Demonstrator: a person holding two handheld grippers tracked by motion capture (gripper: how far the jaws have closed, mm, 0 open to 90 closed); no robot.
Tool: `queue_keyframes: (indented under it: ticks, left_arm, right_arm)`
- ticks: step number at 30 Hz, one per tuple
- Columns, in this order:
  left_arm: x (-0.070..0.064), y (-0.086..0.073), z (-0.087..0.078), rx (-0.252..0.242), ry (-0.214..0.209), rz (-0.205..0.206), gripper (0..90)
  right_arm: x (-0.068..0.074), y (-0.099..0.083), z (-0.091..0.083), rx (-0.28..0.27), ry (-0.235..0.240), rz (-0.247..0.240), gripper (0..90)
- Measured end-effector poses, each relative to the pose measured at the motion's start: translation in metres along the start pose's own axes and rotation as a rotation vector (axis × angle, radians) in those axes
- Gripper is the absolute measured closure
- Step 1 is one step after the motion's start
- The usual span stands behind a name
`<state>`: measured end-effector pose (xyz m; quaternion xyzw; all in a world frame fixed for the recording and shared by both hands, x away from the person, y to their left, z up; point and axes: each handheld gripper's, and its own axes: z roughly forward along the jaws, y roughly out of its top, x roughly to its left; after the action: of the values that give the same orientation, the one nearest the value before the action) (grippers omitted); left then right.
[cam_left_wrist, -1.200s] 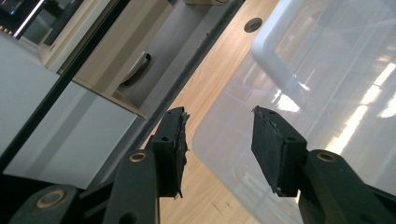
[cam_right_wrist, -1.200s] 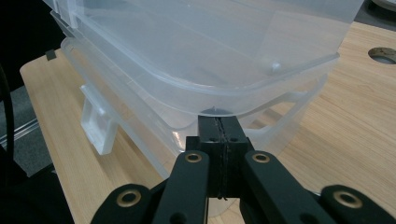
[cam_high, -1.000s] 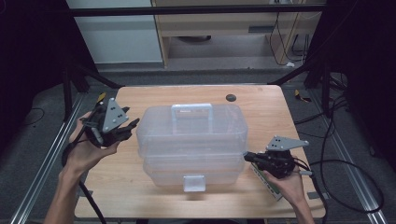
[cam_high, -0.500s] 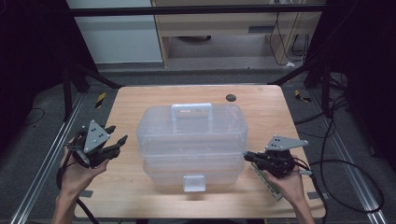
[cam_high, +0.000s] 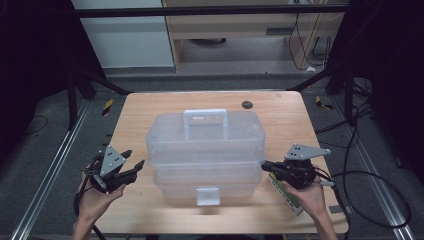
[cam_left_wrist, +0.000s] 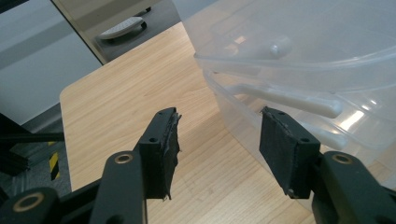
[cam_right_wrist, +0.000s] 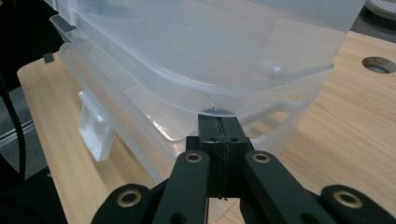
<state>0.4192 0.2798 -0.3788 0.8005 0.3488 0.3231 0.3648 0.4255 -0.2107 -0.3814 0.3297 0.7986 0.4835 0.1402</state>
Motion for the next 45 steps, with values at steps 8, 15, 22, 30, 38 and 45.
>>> queue_keyframes:
  ticks: [8,15,22,30,38,45]
  left_arm:
    - [-0.007,-0.003,0.003,-0.048,0.006,-0.024,45.6]
    - [-0.015,-0.003,0.006,-0.087,0.011,-0.035,46.4]
    - [-0.022,-0.006,0.012,-0.091,0.001,-0.062,46.8]
    - [-0.028,-0.007,0.017,-0.126,0.012,-0.078,47.8]
    - [-0.032,-0.005,0.015,-0.184,0.024,-0.102,49.9]
    - [-0.033,-0.003,0.015,-0.214,0.029,-0.107,52.5]
  right_arm:
    - [0.000,0.001,0.000,-0.003,-0.003,0.000,90.0]
    - [-0.001,0.002,0.000,-0.006,-0.002,-0.002,90.0]
    - [-0.001,0.003,0.001,-0.010,-0.002,0.002,90.0]
    - [-0.002,0.003,0.002,-0.014,0.001,0.005,90.0]
    - [-0.001,0.006,0.002,-0.015,-0.008,-0.004,90.0]
    - [-0.001,0.007,0.002,-0.017,-0.009,-0.005,90.0]
